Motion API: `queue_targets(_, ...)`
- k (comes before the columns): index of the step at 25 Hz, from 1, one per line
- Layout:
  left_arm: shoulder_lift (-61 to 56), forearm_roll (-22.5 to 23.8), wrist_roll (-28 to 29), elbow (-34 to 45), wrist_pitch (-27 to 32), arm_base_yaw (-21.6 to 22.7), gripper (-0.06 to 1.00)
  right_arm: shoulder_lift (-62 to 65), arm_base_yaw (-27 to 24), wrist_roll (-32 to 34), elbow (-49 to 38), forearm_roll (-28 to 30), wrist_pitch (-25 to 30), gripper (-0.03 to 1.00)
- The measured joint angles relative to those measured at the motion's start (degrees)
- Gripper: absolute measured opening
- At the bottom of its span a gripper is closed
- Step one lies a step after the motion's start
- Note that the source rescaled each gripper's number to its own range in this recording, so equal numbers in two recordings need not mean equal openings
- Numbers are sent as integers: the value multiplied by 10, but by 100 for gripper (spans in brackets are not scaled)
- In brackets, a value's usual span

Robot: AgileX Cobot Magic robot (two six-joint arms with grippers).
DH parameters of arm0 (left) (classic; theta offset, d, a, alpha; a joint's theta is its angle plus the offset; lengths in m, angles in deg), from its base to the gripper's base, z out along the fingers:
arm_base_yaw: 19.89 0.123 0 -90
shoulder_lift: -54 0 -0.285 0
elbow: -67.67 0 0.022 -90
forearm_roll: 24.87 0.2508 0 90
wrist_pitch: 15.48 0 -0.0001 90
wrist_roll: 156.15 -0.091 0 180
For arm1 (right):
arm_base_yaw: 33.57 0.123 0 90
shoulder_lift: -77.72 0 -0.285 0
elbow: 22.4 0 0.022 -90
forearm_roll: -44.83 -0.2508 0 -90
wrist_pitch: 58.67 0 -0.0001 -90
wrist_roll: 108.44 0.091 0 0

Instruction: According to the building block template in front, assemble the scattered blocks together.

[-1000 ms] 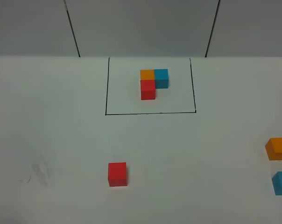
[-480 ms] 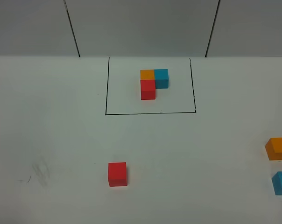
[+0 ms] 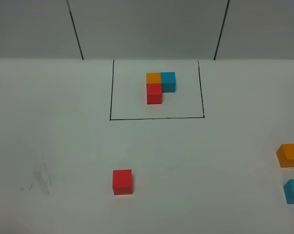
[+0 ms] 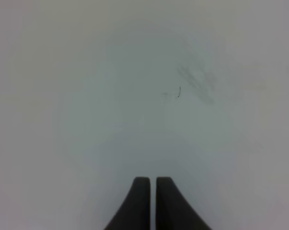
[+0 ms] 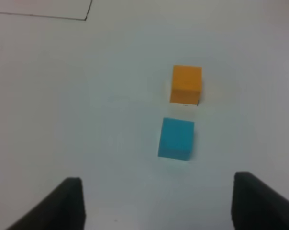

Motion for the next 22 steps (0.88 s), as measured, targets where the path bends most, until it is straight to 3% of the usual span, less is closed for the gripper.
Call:
queue_targets(16,0,0,0,0,0,0,0,-167,0,-40,3,2,-125,75)
queue_targets(22,0,0,0,0,0,0,0,-227,0,-70,3,-12,-163,87)
